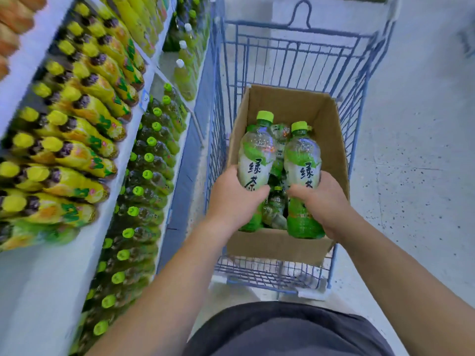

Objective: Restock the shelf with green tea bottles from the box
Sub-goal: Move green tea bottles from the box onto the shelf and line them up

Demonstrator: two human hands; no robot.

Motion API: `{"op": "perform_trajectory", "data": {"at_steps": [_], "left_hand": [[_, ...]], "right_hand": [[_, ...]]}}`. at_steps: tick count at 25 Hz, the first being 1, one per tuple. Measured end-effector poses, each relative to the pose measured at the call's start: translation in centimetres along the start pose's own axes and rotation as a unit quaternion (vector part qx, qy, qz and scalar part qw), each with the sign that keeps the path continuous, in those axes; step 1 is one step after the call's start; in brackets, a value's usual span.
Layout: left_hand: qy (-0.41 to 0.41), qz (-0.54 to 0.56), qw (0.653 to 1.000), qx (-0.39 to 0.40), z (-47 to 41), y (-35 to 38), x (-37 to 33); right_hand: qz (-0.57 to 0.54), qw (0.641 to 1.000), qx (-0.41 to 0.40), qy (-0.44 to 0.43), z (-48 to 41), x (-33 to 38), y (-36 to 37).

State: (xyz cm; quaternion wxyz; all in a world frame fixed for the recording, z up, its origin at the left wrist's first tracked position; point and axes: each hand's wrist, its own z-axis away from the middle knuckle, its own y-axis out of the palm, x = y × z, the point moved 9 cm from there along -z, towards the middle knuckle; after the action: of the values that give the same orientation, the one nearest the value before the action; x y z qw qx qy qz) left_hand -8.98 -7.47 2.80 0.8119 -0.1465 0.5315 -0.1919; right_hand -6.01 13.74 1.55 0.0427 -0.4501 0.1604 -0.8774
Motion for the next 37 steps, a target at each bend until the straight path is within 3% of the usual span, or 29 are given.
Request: {"op": "perform_trajectory", "data": {"at_steps": [8,19,26,37], "left_hand": [[-0.055,0.051,0.978,-0.195,11.8,-7.1,3.4],[-0.188,0.122,0.86,-0.46,33.5,-13.0,11.8],[-0.235,0.141,0.805,-0.526,42.6,-17.6,18.4],[-0.238,0.167,0.807,-0.514,43.4,-24.2,33.3]], "right_hand": [[0.104,0.978,0.147,-0.108,4.4,4.0,5.0],[0.234,0.87,0.355,-0.25,18.0,4.6,18.2],[0.266,0.812,0.426,-0.298,27.6,2.5,27.8],[0.271,0.815,0.421,-0.292,31.3,-2.8,42.4]]}}
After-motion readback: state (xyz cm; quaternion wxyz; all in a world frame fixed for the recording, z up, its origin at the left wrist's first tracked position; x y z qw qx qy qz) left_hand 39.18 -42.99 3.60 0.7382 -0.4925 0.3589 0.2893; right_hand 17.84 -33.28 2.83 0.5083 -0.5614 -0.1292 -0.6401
